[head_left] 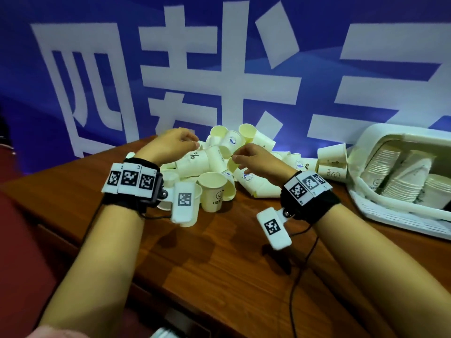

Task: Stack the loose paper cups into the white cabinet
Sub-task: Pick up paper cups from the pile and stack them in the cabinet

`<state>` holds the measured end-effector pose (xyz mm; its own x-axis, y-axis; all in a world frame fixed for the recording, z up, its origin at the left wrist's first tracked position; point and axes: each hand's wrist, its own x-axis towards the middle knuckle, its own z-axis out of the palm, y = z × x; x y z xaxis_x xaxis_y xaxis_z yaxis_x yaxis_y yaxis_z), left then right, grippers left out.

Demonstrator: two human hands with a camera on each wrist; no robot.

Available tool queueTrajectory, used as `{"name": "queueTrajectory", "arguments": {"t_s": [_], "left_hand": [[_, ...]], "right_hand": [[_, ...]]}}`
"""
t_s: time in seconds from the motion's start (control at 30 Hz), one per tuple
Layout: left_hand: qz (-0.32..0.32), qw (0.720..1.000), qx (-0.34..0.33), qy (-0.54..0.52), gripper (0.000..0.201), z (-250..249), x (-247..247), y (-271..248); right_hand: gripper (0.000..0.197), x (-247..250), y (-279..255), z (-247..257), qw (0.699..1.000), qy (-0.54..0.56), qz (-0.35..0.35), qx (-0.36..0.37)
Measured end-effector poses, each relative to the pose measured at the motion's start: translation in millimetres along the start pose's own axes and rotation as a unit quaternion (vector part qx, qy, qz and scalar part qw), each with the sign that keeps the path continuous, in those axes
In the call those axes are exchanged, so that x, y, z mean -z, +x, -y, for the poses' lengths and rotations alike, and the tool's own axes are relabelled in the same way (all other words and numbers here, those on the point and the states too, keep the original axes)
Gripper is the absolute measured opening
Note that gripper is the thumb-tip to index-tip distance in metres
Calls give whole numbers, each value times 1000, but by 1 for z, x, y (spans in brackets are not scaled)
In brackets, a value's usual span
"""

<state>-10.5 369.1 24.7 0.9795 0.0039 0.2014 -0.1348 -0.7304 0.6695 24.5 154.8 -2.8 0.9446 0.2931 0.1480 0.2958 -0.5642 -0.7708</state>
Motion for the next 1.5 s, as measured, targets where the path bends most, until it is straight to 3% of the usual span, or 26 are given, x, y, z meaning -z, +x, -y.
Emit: {"name": "queueTrajectory", "arguments": {"t_s": [0.2, 0.37, 0.57, 0.63, 0.73, 0.8, 0.83, 0.93, 1.07, 1.2, 1.5], "left_hand": [[-30, 996, 83, -16, 48, 37, -2, 20], [12, 993, 112, 24, 63, 46, -3, 30], [57, 989, 88, 101, 73, 51, -10, 40], [73, 987, 84, 118, 76, 50, -12, 43], [89, 984, 76, 136, 79, 50, -14, 49], [89, 983, 69, 148, 79, 49, -15, 52], [86, 983, 64, 152, 78, 49, -15, 54], [75, 983, 47, 161, 76, 47, -16, 57], [47, 986, 21, 160, 69, 41, -15, 58], [14, 991, -20, 132, 70, 22, -9, 55], [39, 994, -95, 24, 65, -48, -31, 44]], "right_hand": [[48, -22, 11, 22, 999, -21, 18, -42], [41, -39, 22, 35, 997, -10, 36, -68], [39, -56, 38, 45, 994, -17, 50, -91], [34, -58, 42, 45, 994, -10, 49, -94], [6, -60, 47, 43, 995, 7, 40, -95], [16, -61, 49, 43, 995, 17, 33, -97], [8, -61, 49, 44, 995, 22, 27, -94], [32, -61, 48, 45, 996, 47, 3, -72], [37, -58, 46, 48, 998, 48, -49, -11], [31, -47, 43, 49, 988, 10, -138, 63], [23, 19, 11, 22, 951, -3, -259, 168]]}}
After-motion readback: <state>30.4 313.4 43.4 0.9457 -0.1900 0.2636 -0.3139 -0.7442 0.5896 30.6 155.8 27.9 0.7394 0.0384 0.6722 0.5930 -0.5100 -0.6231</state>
